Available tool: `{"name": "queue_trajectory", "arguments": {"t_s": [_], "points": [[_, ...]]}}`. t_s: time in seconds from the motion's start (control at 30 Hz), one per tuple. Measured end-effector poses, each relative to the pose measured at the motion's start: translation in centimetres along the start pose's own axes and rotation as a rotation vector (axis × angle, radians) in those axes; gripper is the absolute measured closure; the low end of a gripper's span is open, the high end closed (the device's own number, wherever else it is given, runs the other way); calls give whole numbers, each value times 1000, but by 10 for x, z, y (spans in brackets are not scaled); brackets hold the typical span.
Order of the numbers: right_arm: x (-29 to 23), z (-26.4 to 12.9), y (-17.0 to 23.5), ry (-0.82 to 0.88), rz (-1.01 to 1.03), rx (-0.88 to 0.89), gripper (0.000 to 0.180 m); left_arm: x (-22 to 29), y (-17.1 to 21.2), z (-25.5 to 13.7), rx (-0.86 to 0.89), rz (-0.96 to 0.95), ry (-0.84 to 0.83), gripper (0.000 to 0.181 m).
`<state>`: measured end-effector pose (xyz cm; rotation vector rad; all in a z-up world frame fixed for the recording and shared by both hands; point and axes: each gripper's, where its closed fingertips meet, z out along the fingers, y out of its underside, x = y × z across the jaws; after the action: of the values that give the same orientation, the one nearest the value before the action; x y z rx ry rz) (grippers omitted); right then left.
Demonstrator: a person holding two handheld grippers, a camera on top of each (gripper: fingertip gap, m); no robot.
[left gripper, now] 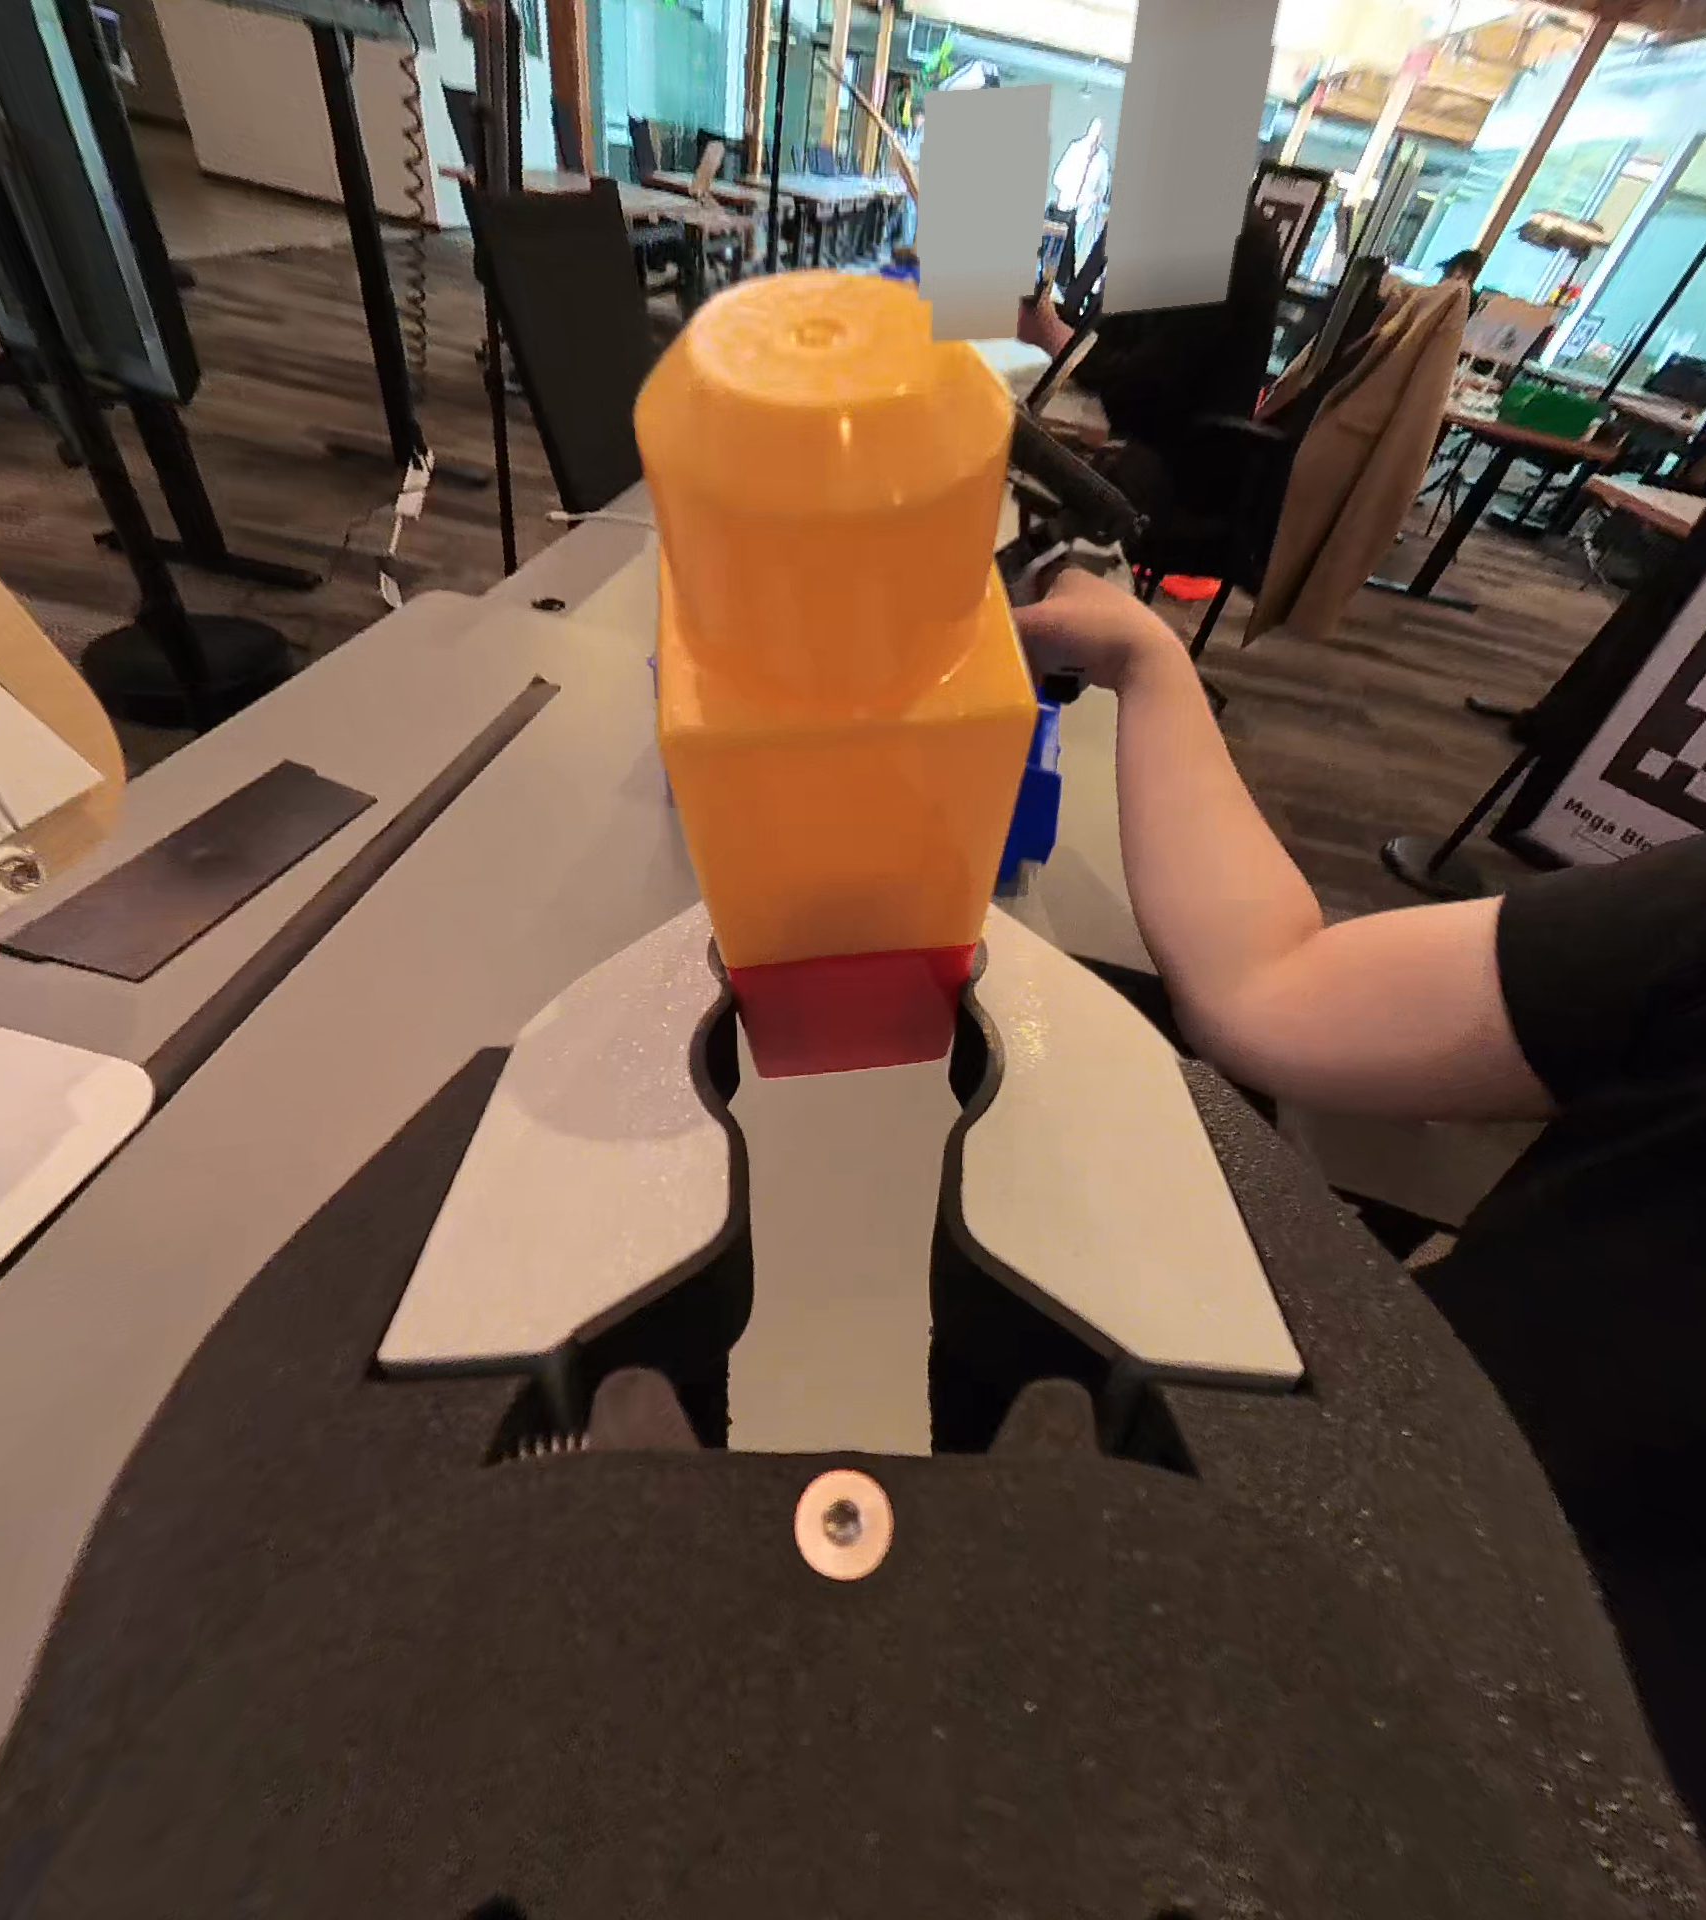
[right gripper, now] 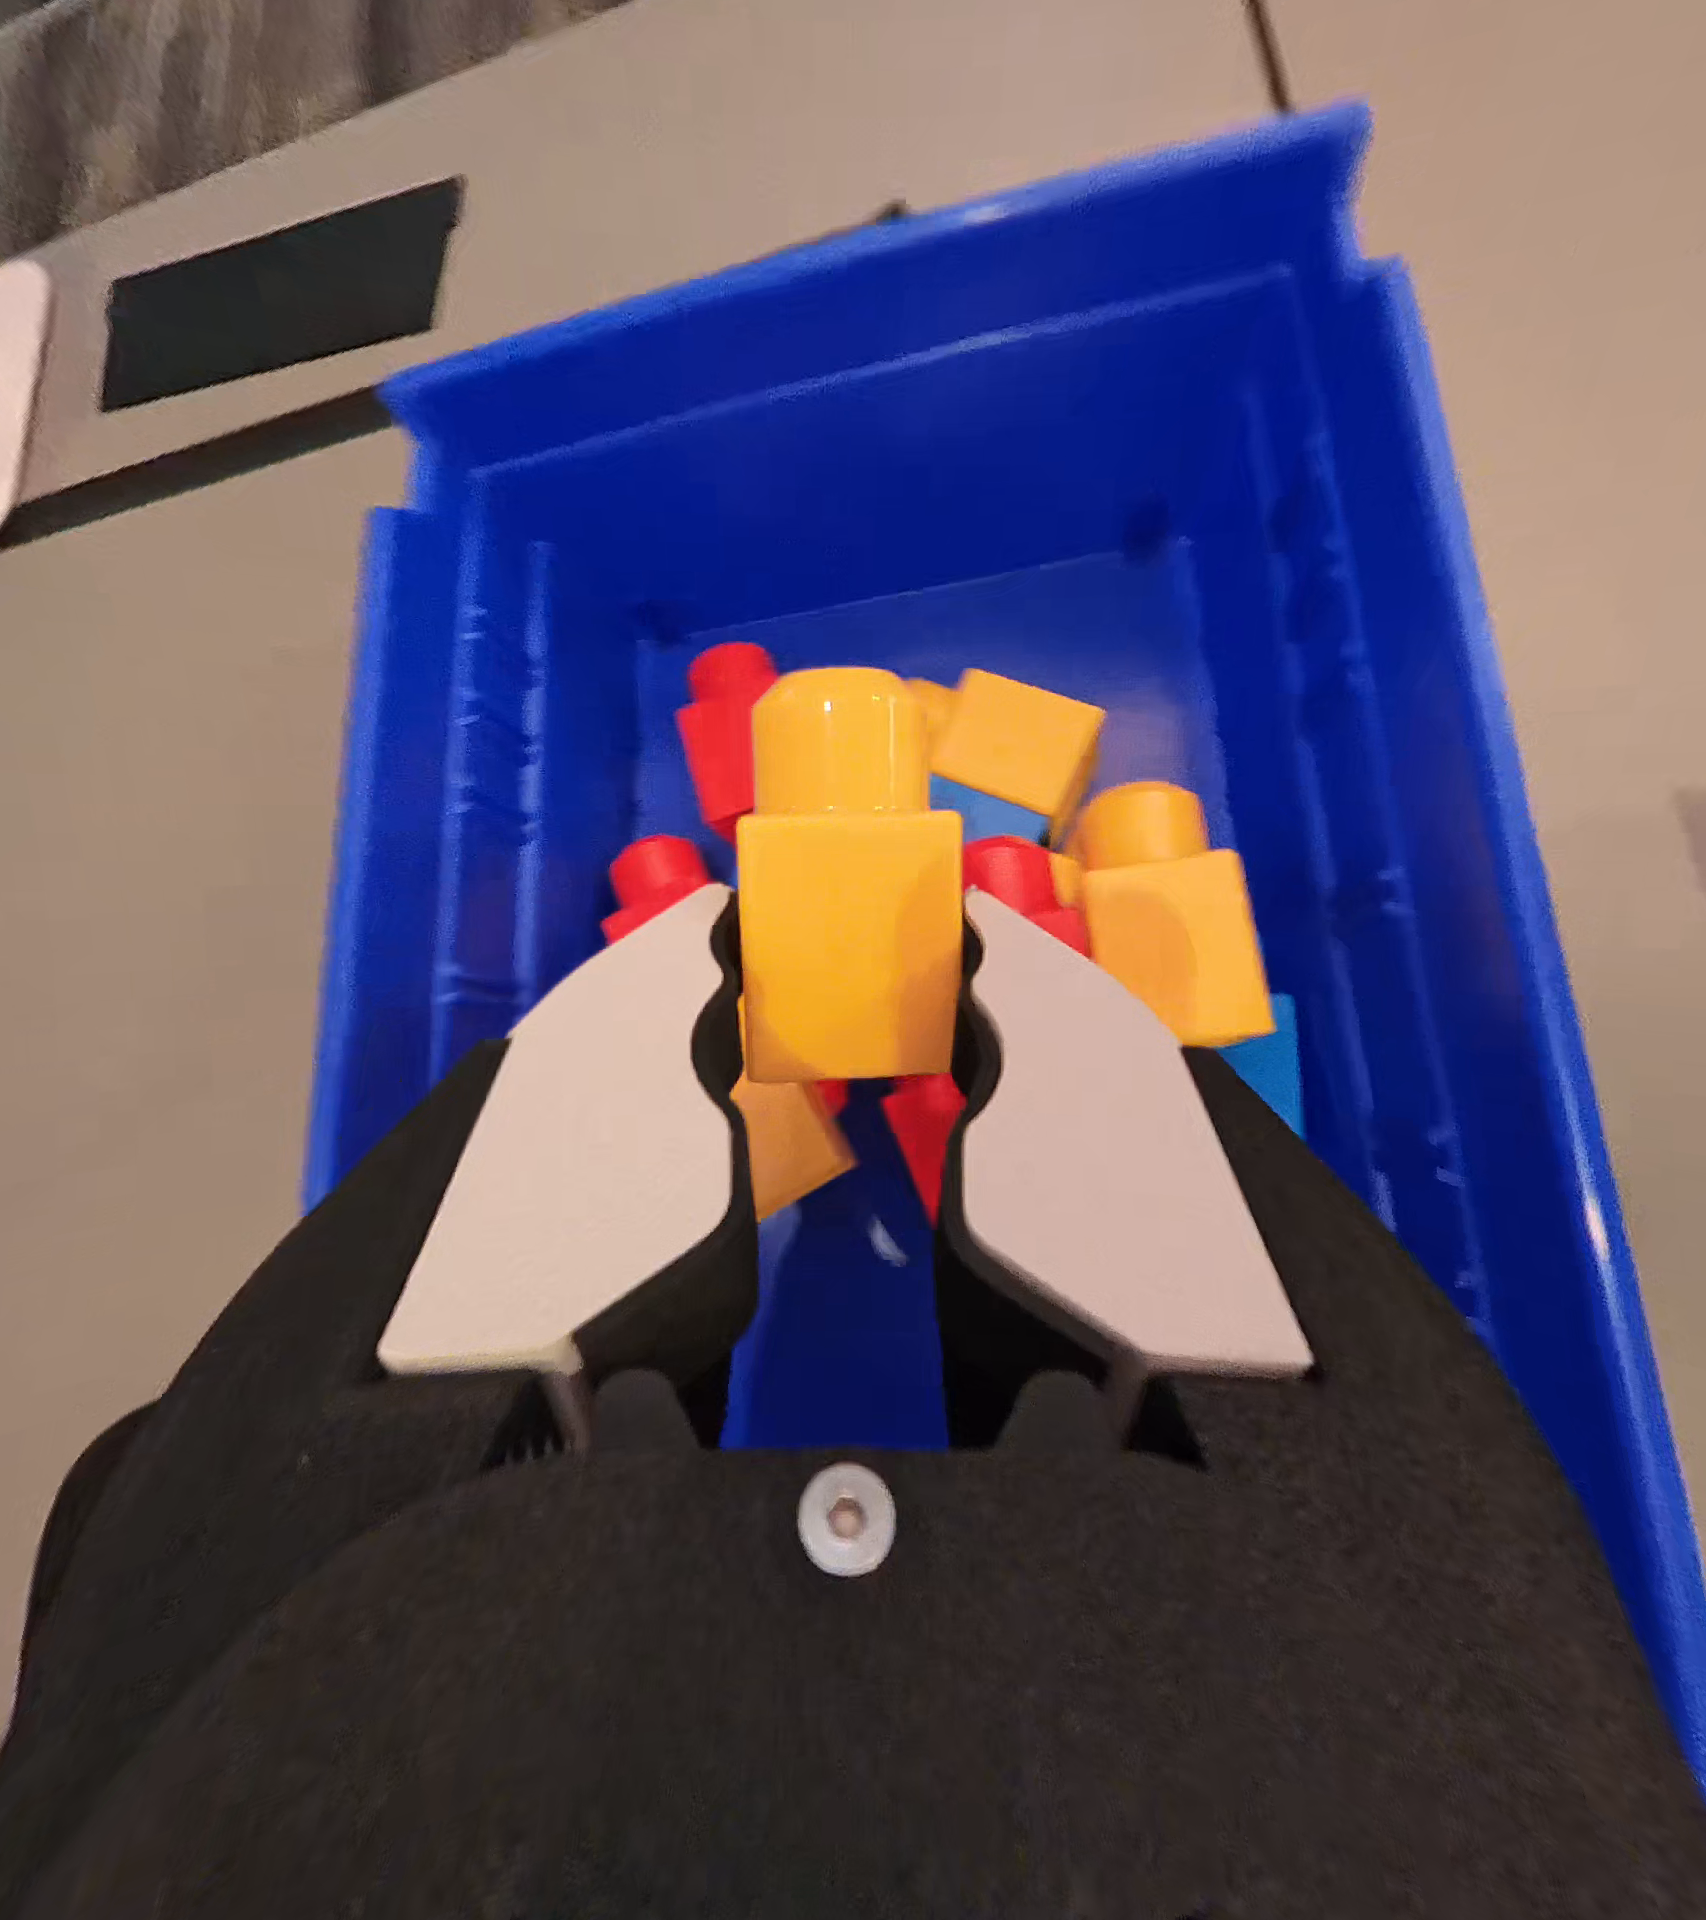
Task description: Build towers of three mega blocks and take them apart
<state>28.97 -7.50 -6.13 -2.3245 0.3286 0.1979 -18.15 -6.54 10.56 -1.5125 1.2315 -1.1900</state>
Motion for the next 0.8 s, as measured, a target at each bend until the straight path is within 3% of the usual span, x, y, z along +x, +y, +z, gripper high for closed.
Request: {"name": "queue_trajectory", "arguments": {"t_s": [0.13,0.23,0.33,0.43,0.5,0.53,0.63,0.67,0.8], "points": [[6,-4,-20,34,26,109,121,7,10,16,-49,-20,41,144],[-46,-34,-69,-75,-81,334,115,12,24,29,-121,-25,69,143],[-167,-85,-108,-478,-255,575,119,16,34,41,-169,-33,93,144],[-300,-151,-97,-1073,-415,667,127,20,41,48,-197,-46,116,144],[-359,-181,-82,-1355,-422,655,140,22,43,51,-202,-55,127,144],[-383,-180,-71,-1413,-452,599,138,23,43,52,-203,-57,130,144],[-428,-126,-31,-1239,-671,358,107,25,45,52,-212,-52,134,144],[-435,-111,-25,-1180,-723,342,107,26,45,52,-214,-50,134,144],[-466,-107,-1,-1329,-680,215,109,29,46,53,-223,-47,147,143]]}}
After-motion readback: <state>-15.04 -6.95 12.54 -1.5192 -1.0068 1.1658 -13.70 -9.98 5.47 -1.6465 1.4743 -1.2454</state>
